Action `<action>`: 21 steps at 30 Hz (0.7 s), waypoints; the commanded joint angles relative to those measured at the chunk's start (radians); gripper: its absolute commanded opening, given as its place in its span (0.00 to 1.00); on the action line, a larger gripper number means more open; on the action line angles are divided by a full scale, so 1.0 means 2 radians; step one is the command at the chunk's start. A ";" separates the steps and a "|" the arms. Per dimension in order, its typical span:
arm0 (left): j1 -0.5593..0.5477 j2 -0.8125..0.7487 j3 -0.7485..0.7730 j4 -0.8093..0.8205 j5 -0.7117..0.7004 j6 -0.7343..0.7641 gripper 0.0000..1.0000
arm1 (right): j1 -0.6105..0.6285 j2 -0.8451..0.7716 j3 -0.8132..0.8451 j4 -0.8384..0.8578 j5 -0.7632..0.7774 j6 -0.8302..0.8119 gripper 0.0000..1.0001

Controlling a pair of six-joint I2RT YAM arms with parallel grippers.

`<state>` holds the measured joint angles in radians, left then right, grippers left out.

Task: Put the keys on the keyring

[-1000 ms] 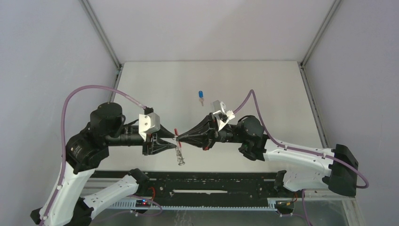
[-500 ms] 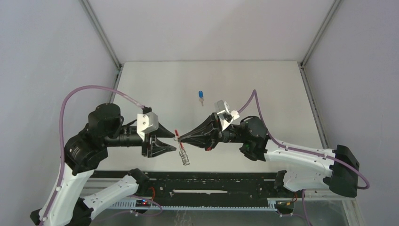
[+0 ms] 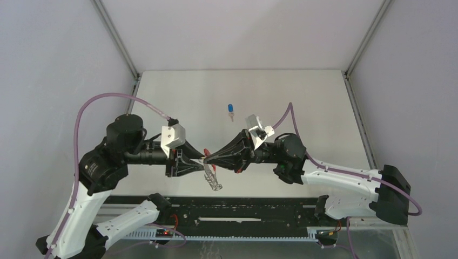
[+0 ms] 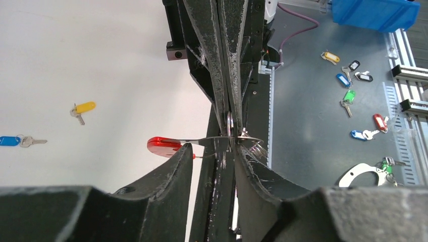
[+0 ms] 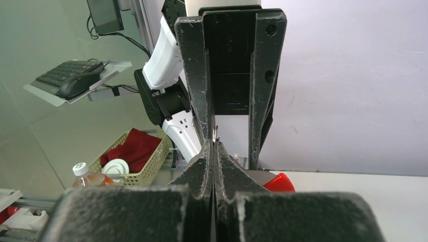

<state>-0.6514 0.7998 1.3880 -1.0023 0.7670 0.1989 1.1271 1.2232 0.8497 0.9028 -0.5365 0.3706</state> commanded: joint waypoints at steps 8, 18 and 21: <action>0.001 -0.001 0.034 0.012 0.027 -0.005 0.28 | -0.001 0.005 0.008 0.022 -0.003 0.005 0.00; 0.001 -0.006 0.021 0.013 0.027 0.007 0.15 | 0.001 0.010 0.015 0.019 -0.008 0.002 0.00; 0.001 -0.009 0.017 0.023 0.023 0.003 0.05 | 0.005 0.011 0.019 0.010 -0.011 -0.004 0.00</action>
<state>-0.6514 0.7948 1.4067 -1.0054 0.7971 0.2047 1.1278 1.2385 0.8501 0.9100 -0.5434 0.3695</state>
